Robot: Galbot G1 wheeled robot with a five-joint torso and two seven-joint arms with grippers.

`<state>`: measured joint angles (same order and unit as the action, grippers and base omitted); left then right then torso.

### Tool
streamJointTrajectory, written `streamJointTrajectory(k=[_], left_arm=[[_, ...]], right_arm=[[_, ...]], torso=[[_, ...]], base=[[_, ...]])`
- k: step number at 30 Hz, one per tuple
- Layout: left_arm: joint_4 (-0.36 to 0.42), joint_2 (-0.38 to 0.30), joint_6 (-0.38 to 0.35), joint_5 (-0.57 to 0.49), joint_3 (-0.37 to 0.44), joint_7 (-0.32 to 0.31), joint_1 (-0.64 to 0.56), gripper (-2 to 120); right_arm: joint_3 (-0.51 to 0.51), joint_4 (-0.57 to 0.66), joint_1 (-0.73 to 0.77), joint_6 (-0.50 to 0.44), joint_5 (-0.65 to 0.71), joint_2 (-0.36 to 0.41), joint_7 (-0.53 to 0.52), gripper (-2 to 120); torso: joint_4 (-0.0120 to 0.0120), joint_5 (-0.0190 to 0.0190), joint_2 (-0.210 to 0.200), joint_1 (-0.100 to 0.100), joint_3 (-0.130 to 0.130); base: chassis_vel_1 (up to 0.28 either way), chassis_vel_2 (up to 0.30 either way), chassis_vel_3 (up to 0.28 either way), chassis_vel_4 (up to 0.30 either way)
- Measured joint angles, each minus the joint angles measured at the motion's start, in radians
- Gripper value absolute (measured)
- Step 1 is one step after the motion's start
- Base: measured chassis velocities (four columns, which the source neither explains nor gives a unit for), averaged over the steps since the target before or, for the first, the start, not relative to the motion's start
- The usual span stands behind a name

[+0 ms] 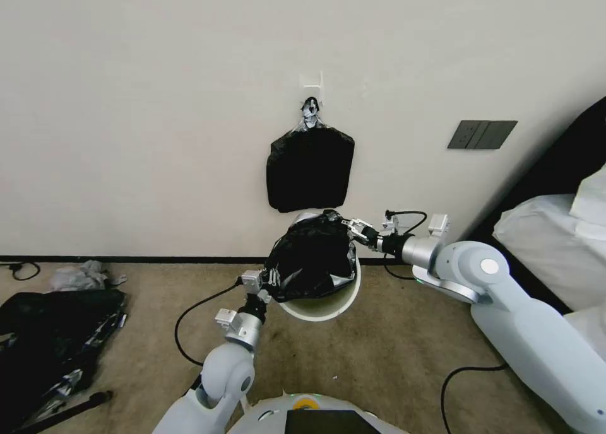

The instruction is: Place a trash bag onto the trash bin.

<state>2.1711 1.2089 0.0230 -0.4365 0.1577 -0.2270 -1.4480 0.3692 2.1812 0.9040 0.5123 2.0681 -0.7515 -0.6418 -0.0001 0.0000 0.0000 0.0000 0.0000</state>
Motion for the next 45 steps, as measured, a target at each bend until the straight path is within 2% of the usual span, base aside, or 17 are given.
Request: streamJointTrajectory(k=[2,5,7,8,9,11,12,14,15,18,19,22,25,27,29,35,45], left_arm=[[0.000,0.000,0.000,0.002,-0.002,0.000,0.000,5],[0.003,0.000,0.000,0.011,-0.004,0.000,-0.002,5],[0.003,0.000,0.000,0.014,-0.004,0.000,-0.003,5],[0.003,0.000,0.000,0.017,-0.004,0.000,-0.005,5],[0.003,0.000,0.000,0.017,-0.004,0.000,-0.005,5],[0.003,0.000,-0.001,0.023,-0.004,0.000,-0.010,5],[0.003,0.000,-0.001,0.023,-0.004,0.000,-0.010,5],[0.004,0.001,-0.001,0.025,-0.004,0.000,-0.013,5],[0.004,0.001,-0.001,0.025,-0.004,0.000,-0.013,5],[0.004,0.001,-0.001,0.026,-0.004,0.000,-0.014,5],[0.004,0.001,-0.001,0.026,-0.004,0.000,-0.014,5],[0.007,0.000,-0.001,0.026,-0.003,0.000,-0.014,5],[0.009,0.000,-0.001,0.026,-0.001,-0.001,-0.015,5],[0.009,0.000,-0.001,0.026,0.000,-0.001,-0.016,5],[0.009,0.001,-0.001,0.025,0.000,-0.001,-0.019,5],[0.008,0.006,-0.002,0.011,0.002,-0.001,-0.023,5],[0.028,0.025,-0.006,-0.110,0.024,-0.003,-0.031,5]], right_arm=[[-0.001,0.001,0.000,0.000,-0.001,-0.002,0.000,97],[-0.003,0.001,-0.001,0.000,-0.005,-0.007,0.001,86],[-0.003,0.001,-0.001,0.000,-0.005,-0.007,0.002,84],[-0.001,0.003,0.000,0.000,-0.006,-0.006,0.004,78],[-0.001,0.003,0.000,0.000,-0.006,-0.006,0.004,78],[0.001,0.011,0.005,0.000,-0.007,-0.005,0.007,65],[0.001,0.011,0.005,0.000,-0.007,-0.005,0.007,65],[0.001,0.019,0.011,0.000,-0.009,-0.007,0.011,54],[0.001,0.019,0.011,0.000,-0.009,-0.007,0.011,54],[0.001,0.025,0.018,0.001,-0.012,-0.009,0.015,39],[0.001,0.025,0.018,0.001,-0.012,-0.009,0.015,39],[0.001,0.026,0.019,0.001,-0.017,-0.009,0.020,29],[0.004,0.026,0.021,0.002,-0.021,-0.006,0.025,14],[0.007,0.026,0.023,0.002,-0.022,-0.004,0.027,11],[0.012,0.028,0.029,0.002,-0.024,0.000,0.032,1],[0.020,0.032,0.037,0.002,-0.025,0.006,0.036,0],[0.061,0.020,0.099,0.003,-0.039,0.051,0.046,0]], torso=[[0.0000,-0.0001,0.000,0.000,0.000],[0.0001,0.0000,0.000,0.000,0.000],[0.0001,-0.0001,0.000,0.000,0.000],[0.0001,0.0000,0.000,0.000,0.000],[0.0001,0.0000,0.000,0.000,0.000],[0.0000,0.0000,0.000,0.000,0.000],[0.0000,0.0000,0.000,0.000,0.000],[0.0001,-0.0001,0.000,0.000,0.000],[0.0001,-0.0001,0.000,0.000,0.000],[0.0000,-0.0001,0.000,0.000,0.000],[0.0000,-0.0001,0.000,0.000,0.000],[0.0000,0.0000,0.000,0.000,0.000],[0.0001,-0.0001,0.000,0.000,0.000],[0.0001,0.0000,0.000,0.000,0.000],[0.0001,0.0000,0.000,0.000,0.000],[0.0001,0.0000,0.000,0.000,0.000],[0.0000,0.0000,0.000,0.000,0.000]], base=[[0.000,0.000,0.000,0.000],[0.000,0.000,0.000,0.000],[0.000,0.000,0.000,0.000],[0.000,0.000,0.000,0.000],[0.000,0.000,0.000,0.000],[0.000,0.000,0.000,0.000],[0.000,0.000,0.000,0.000],[0.000,0.000,0.000,0.000],[0.000,0.000,0.000,0.000],[0.000,0.000,0.000,0.000],[0.000,0.000,0.000,0.000],[0.000,0.000,0.000,0.000],[0.000,0.000,0.000,0.000],[0.000,0.000,0.000,0.000],[0.000,0.000,0.000,0.000],[0.000,0.000,0.000,0.000],[0.000,0.000,0.000,0.000]])
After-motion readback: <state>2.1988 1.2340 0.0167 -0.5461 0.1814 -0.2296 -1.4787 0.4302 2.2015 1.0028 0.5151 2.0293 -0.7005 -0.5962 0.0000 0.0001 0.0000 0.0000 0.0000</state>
